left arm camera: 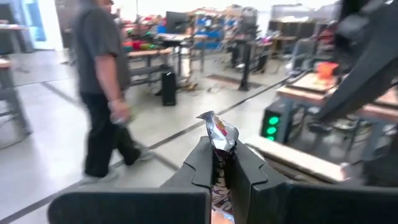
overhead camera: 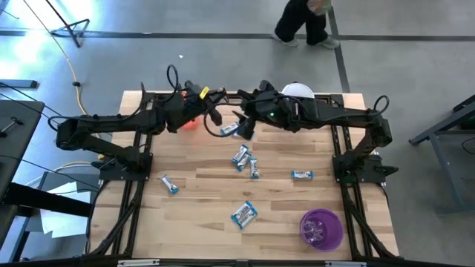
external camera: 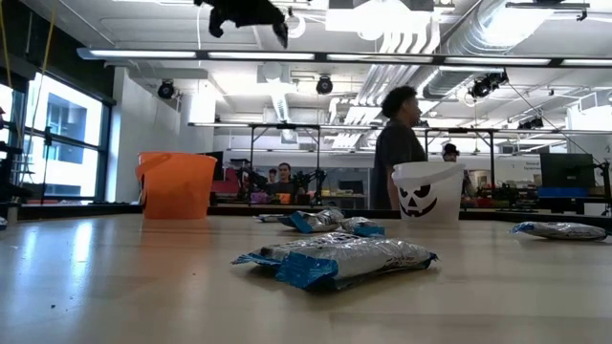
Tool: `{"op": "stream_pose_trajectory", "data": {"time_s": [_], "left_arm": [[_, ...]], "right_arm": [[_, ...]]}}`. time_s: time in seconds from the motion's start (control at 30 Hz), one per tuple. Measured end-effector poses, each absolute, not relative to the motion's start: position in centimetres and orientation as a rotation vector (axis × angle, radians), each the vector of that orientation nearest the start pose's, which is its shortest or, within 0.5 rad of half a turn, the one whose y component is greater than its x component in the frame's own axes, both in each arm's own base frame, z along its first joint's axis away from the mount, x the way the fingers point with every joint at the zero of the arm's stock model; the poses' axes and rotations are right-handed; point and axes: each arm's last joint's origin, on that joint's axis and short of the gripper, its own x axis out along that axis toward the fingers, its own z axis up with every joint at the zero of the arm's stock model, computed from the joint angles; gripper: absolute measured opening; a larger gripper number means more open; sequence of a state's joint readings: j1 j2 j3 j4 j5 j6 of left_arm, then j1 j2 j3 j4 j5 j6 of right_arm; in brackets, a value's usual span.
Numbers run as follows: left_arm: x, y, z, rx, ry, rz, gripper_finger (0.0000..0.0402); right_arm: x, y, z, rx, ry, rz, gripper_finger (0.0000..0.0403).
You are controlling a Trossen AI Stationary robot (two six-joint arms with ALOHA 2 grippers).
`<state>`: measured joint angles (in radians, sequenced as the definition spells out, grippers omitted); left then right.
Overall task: Sort candy
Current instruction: Put the brown chocolate into the orange bucket
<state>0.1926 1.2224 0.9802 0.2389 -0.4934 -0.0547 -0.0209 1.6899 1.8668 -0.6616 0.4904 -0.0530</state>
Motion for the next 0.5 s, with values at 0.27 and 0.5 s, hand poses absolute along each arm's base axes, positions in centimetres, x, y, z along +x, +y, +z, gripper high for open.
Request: {"op": "stream_pose_trajectory", "data": {"time_s": [0.27,0.5], "left_arm": [[24.0,8.9,34.1,-0.016,0.2,0.918,0.0003],[18.3,9.2,33.0,-0.078,0.465,1.177,0.0003]], "right_arm": [[33.4,-3.0,43.0,-0.13,0.581,-0.645,0.0233],[31.0,-3.9,42.0,-0.01,0.744,-0.743,0.0233]]}}
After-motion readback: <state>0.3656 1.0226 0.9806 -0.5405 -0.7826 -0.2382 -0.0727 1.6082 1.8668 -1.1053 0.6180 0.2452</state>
